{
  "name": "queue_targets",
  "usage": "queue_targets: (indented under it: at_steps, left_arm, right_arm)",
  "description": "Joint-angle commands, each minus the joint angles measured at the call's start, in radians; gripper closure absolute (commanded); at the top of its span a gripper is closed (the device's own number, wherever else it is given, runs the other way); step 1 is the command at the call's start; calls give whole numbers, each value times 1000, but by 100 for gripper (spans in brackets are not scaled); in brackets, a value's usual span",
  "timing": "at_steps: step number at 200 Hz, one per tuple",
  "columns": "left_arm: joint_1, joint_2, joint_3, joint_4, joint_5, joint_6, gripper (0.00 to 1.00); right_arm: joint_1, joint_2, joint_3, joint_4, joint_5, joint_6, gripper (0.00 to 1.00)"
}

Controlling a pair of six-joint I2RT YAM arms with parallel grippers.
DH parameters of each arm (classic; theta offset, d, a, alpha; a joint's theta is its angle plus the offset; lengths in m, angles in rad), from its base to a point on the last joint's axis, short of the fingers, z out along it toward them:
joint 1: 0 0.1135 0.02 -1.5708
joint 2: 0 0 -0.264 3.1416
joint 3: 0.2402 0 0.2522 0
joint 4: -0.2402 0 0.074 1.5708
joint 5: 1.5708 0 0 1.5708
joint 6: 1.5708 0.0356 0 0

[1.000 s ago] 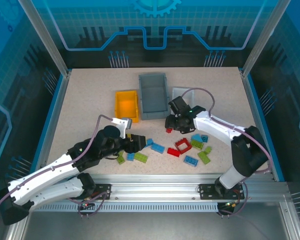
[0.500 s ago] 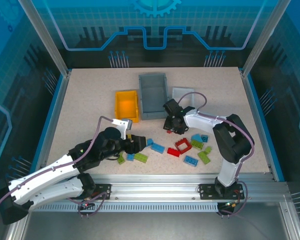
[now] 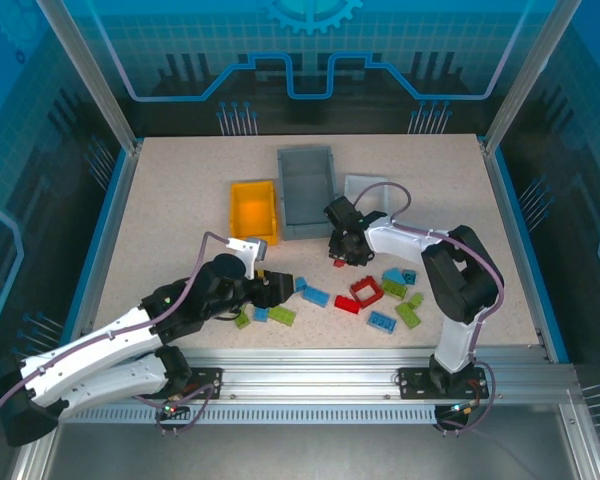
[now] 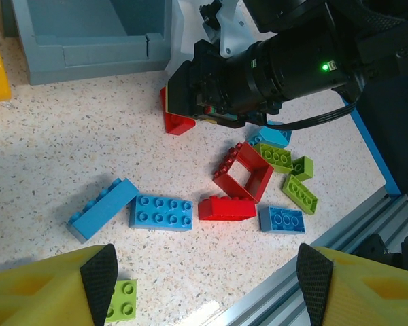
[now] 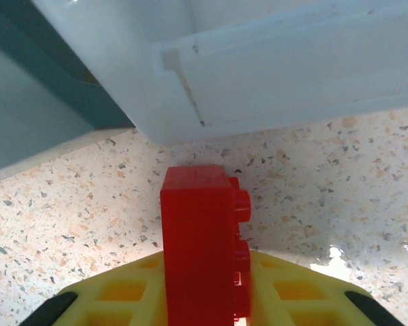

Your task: Sort the legos into containers by color

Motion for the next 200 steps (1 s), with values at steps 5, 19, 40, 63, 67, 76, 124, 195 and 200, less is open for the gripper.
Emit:
queue_targets:
  at_steps: [5,19,40,63,67,76,124,195,200]
  left_arm:
    - [-8,4,38,12,-23,3,26]
    - [-7,4,43,5,-28,3,26]
    - [-8,6,56,-3,-31,-5,26]
    - [-7,19,80,1,-27,-8,26]
    - [-8,22,87,4,-27,-8,26]
    - [-8,35,100,10,-21,-6,26]
    - [-8,139,189,47,-8,-3,26]
    - [-22,273,307,19,-58,-23,26]
    - [-22,276,312,5,-63,-32,27]
  right_arm:
    - [20,-2,21,-41,39,-4,78]
    - [41,-32,15,-60,58,-4,82]
    - [86,-113,8,-103,105,-14,84]
    - [104,-218,8,-166,163,-40,84]
    - [100,-235,7,-174,173,-48,84]
    - [81,-267,5,-182,187,-69,84]
    - [-116,-212,107,-156,85,-281,85]
    - [-228,119,383,-249,2,-354,80]
    - [-230,127,390,-250,2,-356,79]
